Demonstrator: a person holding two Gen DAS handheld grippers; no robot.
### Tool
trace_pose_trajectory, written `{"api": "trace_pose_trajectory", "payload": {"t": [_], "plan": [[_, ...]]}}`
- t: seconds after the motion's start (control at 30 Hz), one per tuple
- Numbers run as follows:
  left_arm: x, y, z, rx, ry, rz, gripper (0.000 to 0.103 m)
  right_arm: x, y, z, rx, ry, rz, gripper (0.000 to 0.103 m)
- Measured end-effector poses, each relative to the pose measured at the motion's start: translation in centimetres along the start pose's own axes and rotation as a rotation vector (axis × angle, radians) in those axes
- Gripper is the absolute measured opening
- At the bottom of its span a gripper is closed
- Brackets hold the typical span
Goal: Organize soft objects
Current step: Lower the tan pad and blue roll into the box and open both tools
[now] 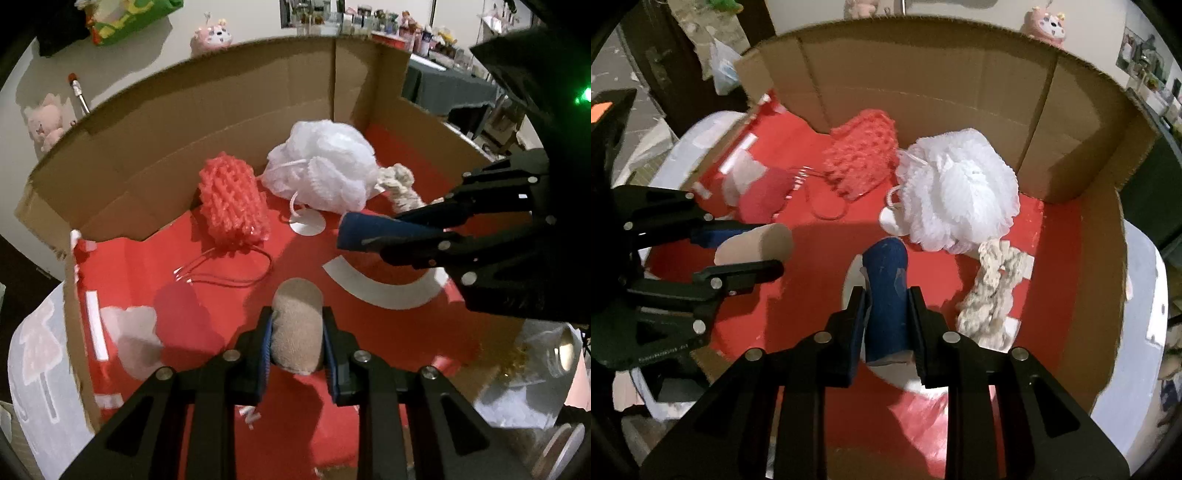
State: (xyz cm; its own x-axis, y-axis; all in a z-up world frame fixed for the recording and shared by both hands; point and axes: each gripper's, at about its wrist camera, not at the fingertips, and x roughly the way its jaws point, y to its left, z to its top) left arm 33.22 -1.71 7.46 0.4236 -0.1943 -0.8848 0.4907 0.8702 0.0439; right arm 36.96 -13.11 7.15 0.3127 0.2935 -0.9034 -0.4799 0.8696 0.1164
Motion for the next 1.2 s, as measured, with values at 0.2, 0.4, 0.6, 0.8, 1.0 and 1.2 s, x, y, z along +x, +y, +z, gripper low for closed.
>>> {"api": "trace_pose_trajectory", "payload": {"t": [0.2, 0.4, 0.6, 0.8, 1.0, 1.2], "plan": [[2.0, -0.2, 0.6, 0.010, 0.050, 0.023, 0.026, 1.8, -0.7, 0.8, 0.014, 0.042, -0.016, 0.022], [2.7, 0.0, 0.5, -0.005, 0.076, 0.028, 0.028, 2.1, -1.2, 0.8, 0.025, 0.052, 0.000, 0.022], [2.4, 0.5, -0.1, -0.009, 0.079, 0.032, 0.032, 2.9, -1.8, 0.6, 0.032, 0.076, 0.001, 0.022], [2.4, 0.9, 0.1, -0.014, 0.080, 0.033, 0.035, 3.7, -0.8, 1.3, 0.016, 0.083, -0.006, 0.022], [2.8, 1.2, 0.7, -0.012, 0.079, 0.037, 0.037, 3.9, -0.4, 1.8, 0.014, 0.086, -0.011, 0.022], [2.7, 0.5, 1.2, -0.014, 0.078, 0.044, 0.044, 3.8, 0.1, 1.8, 0.009, 0.088, -0.014, 0.022]]}}
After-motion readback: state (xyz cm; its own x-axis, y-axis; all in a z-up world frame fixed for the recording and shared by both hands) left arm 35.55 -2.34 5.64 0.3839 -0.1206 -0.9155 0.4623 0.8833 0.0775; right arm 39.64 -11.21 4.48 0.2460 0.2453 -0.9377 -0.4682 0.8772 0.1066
